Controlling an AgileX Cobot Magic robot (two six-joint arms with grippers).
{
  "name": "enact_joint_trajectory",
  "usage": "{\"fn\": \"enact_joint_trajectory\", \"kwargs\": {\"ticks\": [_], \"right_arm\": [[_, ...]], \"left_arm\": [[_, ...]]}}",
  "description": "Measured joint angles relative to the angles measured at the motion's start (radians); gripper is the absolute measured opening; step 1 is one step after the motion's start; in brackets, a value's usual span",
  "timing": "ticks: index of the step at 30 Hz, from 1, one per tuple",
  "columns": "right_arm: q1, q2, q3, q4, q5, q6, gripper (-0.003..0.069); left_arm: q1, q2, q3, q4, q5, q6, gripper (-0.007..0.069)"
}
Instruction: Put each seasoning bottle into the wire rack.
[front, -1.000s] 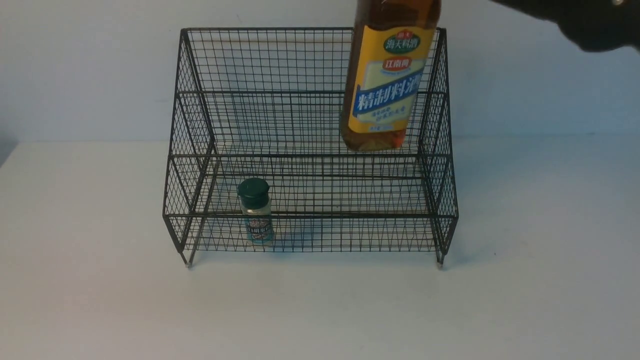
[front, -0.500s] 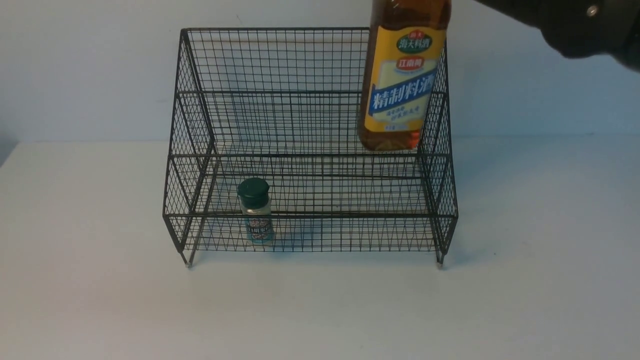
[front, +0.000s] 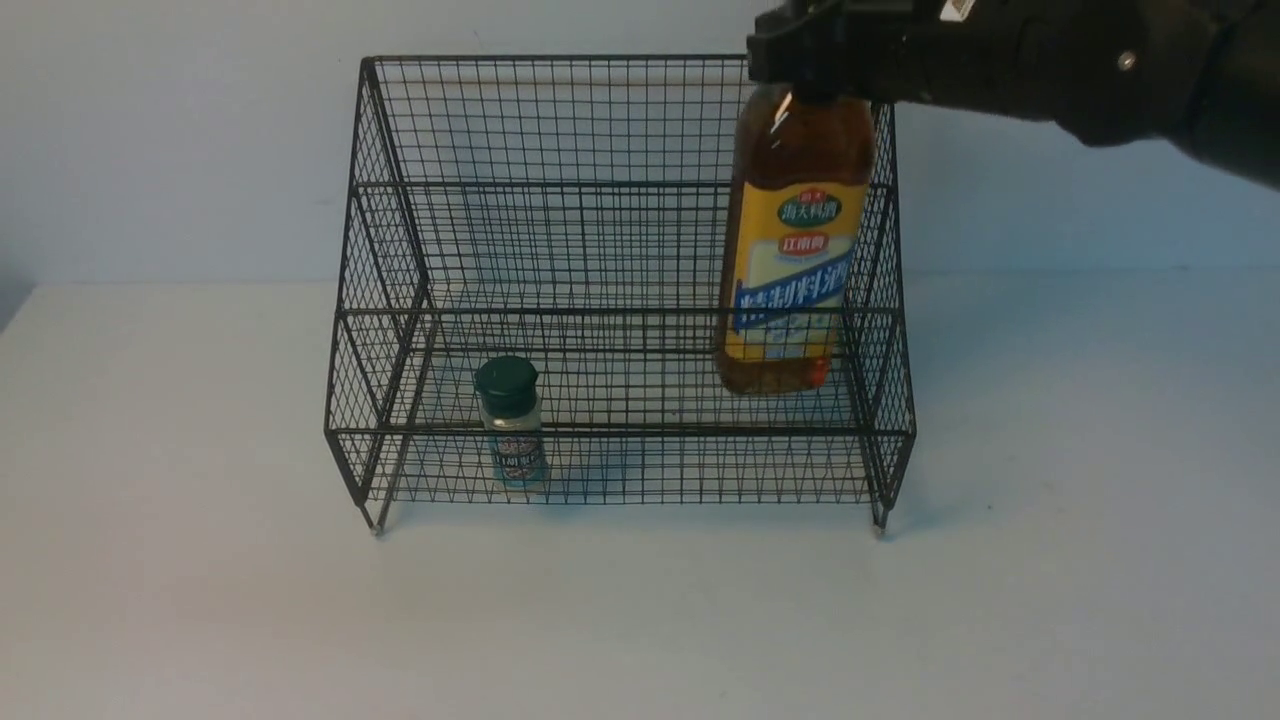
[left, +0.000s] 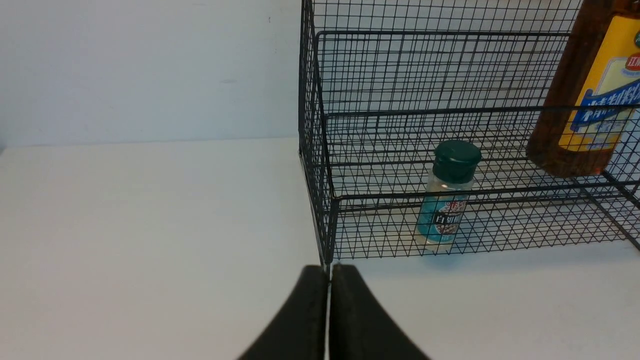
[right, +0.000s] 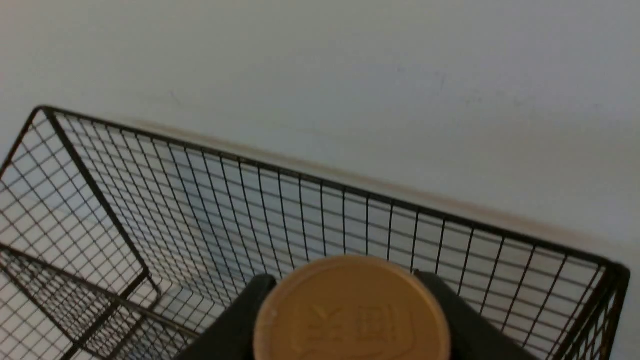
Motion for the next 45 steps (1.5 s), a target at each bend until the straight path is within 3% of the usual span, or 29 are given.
{"fn": "enact_joint_trajectory", "kwargs": {"ticks": [17,19,26,32,35,37,38,43,45], "right_arm": [[-0.002,0.000,-0.001,-0.008,0.116,0.002,0.0321],[-0.002,-0.002,-0.007,-0.002,0.109,0.017,0.0348],[-0.002,-0.056,-0.023,0.011,0.097,0.086,0.0545],[-0.010,-0.183,-0.023,-0.044,0.138,0.091,0.0559],[-0.028,-0.268,-0.023,-0.076,0.175,0.092,0.0529],[-0.064,-0.398,-0.026,-0.117,0.281,0.092,0.0442],[-0.069,-0.407,-0.026,-0.123,0.298,0.092,0.0433],[-0.131,-0.648,-0.022,-0.209,0.587,0.139,0.0101],[-0.138,-0.701,-0.002,-0.233,0.639,0.173,0.0041]], "left_arm": [[0.000,0.000,0.000,0.023,0.000,0.001,-0.0005],[0.000,0.000,0.000,0.023,0.000,0.001,-0.0005],[0.000,0.000,0.000,0.023,0.000,0.001,-0.0005],[0.000,0.000,0.000,0.023,0.000,0.001,-0.0005],[0.000,0.000,0.000,0.023,0.000,0.001,-0.0005],[0.000,0.000,0.000,0.023,0.000,0.001,-0.0005],[0.000,0.000,0.000,0.023,0.000,0.001,-0.0005],[0.000,0.000,0.000,0.022,0.000,0.001,-0.0005],[0.000,0.000,0.000,0.022,0.000,0.001,-0.0005]]}}
